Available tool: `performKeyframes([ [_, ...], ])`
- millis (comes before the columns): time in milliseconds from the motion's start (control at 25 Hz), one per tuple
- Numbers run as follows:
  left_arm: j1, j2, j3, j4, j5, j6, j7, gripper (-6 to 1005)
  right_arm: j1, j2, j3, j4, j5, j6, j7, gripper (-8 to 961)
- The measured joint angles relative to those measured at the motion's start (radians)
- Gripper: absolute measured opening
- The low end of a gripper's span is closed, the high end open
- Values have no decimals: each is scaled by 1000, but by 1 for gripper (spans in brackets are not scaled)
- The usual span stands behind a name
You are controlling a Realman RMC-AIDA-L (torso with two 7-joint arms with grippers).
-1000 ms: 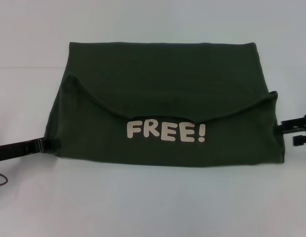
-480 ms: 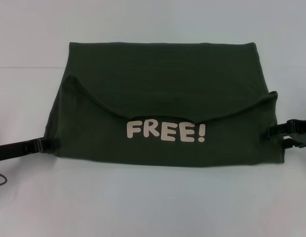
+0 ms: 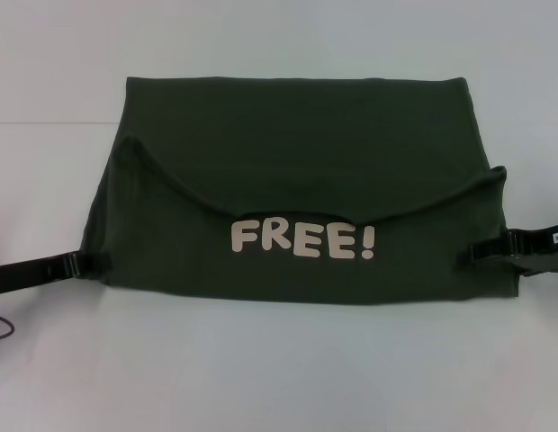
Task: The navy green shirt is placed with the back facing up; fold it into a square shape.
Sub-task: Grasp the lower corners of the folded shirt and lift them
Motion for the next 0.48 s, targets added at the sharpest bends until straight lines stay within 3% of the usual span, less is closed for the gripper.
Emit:
performKeyframes([
  [80,0,1,-1,0,0,1,0,57,-3,0,-1,-1,0,1,-7,826],
  [480,0,1,-5,0,-1,1,0,62,-10,-2,-1,0,0,4,-11,535],
])
